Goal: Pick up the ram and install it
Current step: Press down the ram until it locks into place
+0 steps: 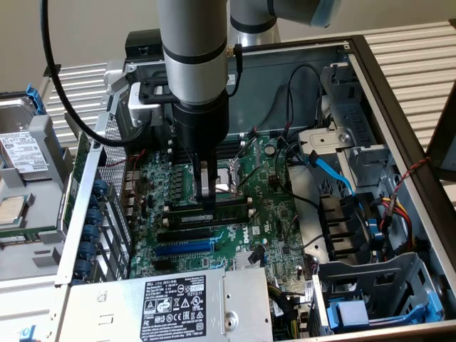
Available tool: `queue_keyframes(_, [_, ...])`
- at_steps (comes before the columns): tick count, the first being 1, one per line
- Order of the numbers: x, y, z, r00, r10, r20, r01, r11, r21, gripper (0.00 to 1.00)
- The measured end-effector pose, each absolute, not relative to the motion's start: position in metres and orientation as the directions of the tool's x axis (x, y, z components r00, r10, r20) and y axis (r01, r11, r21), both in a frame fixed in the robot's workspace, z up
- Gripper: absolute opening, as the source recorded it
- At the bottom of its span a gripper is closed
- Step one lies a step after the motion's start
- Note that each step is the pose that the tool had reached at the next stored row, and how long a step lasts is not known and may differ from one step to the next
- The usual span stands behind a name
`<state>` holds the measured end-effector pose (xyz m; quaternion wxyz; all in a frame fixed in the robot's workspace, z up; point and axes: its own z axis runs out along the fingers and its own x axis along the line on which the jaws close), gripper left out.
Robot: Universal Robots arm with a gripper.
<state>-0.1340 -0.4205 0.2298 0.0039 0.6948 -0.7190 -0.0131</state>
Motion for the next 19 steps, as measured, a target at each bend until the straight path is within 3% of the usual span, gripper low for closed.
queue_keyframes(19, [-0.1341, -0.4204, 0.2276, -0.034, -0.999, -0.015, -0.999, 0.034, 0.024, 0.11])
